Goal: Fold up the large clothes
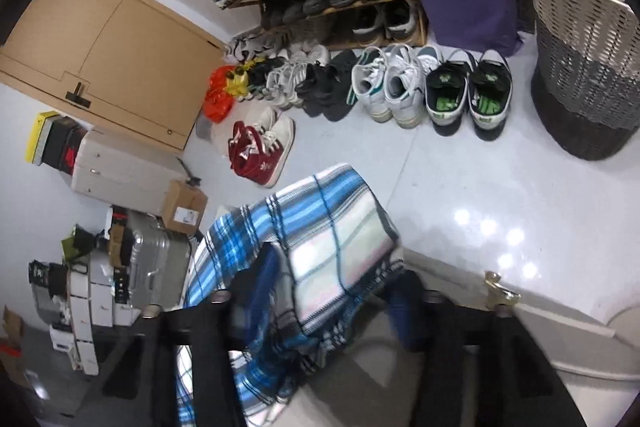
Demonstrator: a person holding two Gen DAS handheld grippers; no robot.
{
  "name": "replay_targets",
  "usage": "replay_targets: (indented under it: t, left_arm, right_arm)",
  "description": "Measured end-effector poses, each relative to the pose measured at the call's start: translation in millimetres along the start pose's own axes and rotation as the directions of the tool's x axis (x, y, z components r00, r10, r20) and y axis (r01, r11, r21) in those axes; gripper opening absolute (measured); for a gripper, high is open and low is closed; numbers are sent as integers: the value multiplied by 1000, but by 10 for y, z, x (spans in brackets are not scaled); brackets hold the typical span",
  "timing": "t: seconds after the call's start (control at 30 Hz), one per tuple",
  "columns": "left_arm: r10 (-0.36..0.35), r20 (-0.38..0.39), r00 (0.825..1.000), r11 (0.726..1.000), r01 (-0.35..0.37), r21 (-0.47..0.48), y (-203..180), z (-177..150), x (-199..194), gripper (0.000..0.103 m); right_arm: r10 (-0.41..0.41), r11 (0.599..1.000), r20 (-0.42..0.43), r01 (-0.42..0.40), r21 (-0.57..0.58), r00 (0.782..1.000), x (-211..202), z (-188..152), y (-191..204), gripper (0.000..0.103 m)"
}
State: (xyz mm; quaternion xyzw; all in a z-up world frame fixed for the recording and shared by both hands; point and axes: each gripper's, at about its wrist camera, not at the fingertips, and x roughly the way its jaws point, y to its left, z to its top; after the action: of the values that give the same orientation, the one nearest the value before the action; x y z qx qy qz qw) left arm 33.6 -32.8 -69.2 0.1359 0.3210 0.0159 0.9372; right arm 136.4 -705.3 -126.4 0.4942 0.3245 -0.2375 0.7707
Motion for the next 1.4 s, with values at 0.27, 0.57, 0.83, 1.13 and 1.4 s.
replay_targets:
  t: [0.27,0.57,0.83,1.13,1.4]
  left_arm:
    - [-17,24,1000,1000,18,-8,40,37,-105,102]
    - [-58,62,996,991,65,-118,315,112,-282,102]
    - [-65,131,989,973,92,-212,680,113,-528,102]
    - [3,182,983,938,61,-342,1284,54,-785,102]
    - [-40,220,975,899,132,-418,1406,-105,-892,102]
  right_arm:
    - [-7,987,165,33,-157,986,-385,-61,439,5]
    - [54,916,457,138,-376,888,-1399,-416,1648,4]
    - [232,777,483,137,-614,844,-2083,-1306,3047,4]
    - [377,583,153,-105,-806,914,-1730,-3498,4218,5]
    - [304,563,-264,-396,-725,916,-199,-5530,4506,5]
